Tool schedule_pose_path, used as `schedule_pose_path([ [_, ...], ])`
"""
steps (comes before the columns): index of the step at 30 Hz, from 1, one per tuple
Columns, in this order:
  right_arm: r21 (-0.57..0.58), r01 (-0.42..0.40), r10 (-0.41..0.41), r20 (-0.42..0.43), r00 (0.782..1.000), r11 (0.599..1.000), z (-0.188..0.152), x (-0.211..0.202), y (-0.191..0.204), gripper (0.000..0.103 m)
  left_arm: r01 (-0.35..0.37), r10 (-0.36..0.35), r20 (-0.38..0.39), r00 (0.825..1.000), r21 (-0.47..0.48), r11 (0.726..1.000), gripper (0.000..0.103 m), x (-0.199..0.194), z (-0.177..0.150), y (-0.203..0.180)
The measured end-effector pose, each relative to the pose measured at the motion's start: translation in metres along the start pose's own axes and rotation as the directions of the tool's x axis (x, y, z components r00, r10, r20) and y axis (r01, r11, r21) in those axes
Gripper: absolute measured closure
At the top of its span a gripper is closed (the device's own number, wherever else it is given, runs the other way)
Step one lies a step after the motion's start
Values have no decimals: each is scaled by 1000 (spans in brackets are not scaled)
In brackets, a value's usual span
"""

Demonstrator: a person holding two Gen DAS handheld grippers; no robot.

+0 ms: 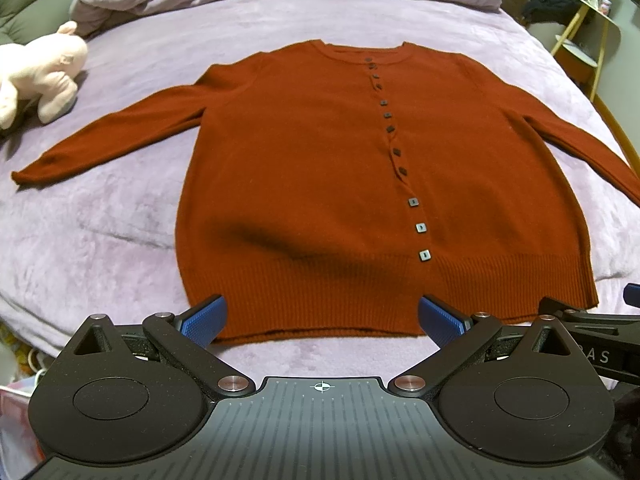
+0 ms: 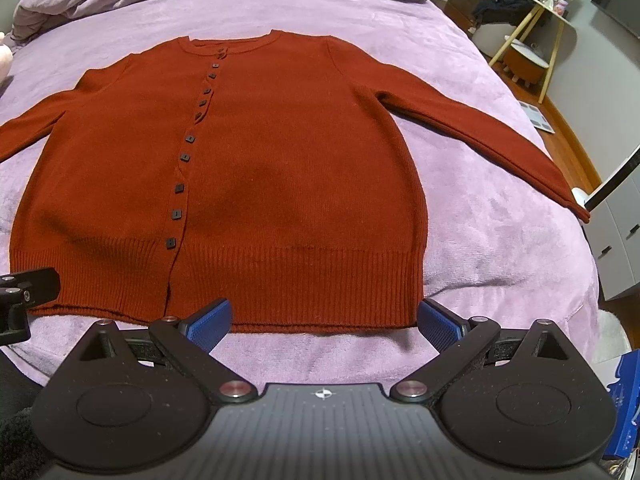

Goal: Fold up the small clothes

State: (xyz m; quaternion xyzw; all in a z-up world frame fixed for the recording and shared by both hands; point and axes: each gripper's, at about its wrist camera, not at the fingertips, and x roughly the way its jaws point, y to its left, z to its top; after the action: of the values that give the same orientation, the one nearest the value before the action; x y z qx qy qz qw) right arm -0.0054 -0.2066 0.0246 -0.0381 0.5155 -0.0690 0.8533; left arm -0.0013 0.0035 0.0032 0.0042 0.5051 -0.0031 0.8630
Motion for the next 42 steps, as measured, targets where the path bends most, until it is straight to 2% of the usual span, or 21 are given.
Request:
schedule_pose_path([
  [42,2,-13,13,7,1000,1000,-1,0,0,4,-1,0,-13,1000,-16,1000,0,4,0,1],
])
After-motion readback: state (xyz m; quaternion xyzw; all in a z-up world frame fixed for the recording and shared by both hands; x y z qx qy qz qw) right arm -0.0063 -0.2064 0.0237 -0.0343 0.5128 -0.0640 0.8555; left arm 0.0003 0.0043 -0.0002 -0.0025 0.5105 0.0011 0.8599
